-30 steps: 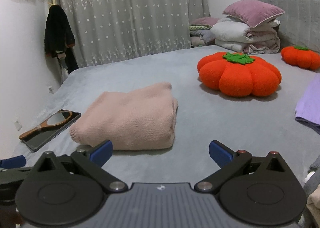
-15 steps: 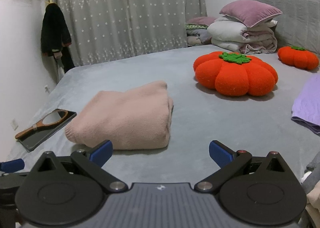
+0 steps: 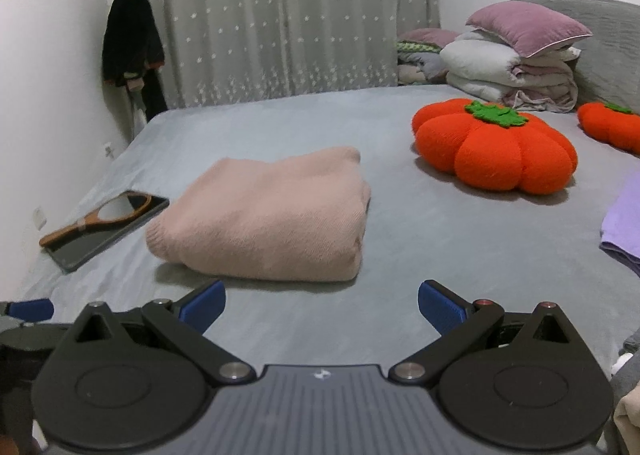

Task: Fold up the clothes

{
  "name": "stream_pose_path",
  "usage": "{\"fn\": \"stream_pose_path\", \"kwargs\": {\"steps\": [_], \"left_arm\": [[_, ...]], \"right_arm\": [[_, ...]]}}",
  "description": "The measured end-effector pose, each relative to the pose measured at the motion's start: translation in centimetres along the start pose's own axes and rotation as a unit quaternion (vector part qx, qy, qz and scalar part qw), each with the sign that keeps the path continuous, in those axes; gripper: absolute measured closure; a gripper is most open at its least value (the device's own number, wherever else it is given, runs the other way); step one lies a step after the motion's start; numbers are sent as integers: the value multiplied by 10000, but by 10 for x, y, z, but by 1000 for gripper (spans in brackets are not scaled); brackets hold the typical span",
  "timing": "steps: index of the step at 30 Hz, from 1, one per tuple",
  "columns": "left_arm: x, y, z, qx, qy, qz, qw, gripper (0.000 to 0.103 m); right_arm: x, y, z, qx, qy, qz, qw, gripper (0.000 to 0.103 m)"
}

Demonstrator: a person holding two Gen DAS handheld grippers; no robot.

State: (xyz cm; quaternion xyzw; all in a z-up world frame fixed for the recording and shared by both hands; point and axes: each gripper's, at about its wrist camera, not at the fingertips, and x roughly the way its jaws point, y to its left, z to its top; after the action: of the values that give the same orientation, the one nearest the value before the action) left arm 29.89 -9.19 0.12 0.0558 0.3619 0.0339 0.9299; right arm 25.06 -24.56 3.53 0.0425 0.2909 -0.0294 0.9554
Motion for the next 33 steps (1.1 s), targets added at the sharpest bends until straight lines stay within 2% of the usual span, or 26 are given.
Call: {"fn": "stream_pose_path", "kwargs": {"steps": [4, 12, 33], "left_arm": [[3, 3, 0, -20, 38, 94, 9999, 0], [4, 5, 0, -44, 55, 34, 10000, 0], [3, 3, -1, -40, 45, -20, 10000, 0]], "right_arm": [[3, 7, -3, -182, 83, -38, 9998, 0], [4, 14, -2, -341, 86, 10, 9994, 0], [7, 16, -2, -381, 108, 3, 9992, 0]]}}
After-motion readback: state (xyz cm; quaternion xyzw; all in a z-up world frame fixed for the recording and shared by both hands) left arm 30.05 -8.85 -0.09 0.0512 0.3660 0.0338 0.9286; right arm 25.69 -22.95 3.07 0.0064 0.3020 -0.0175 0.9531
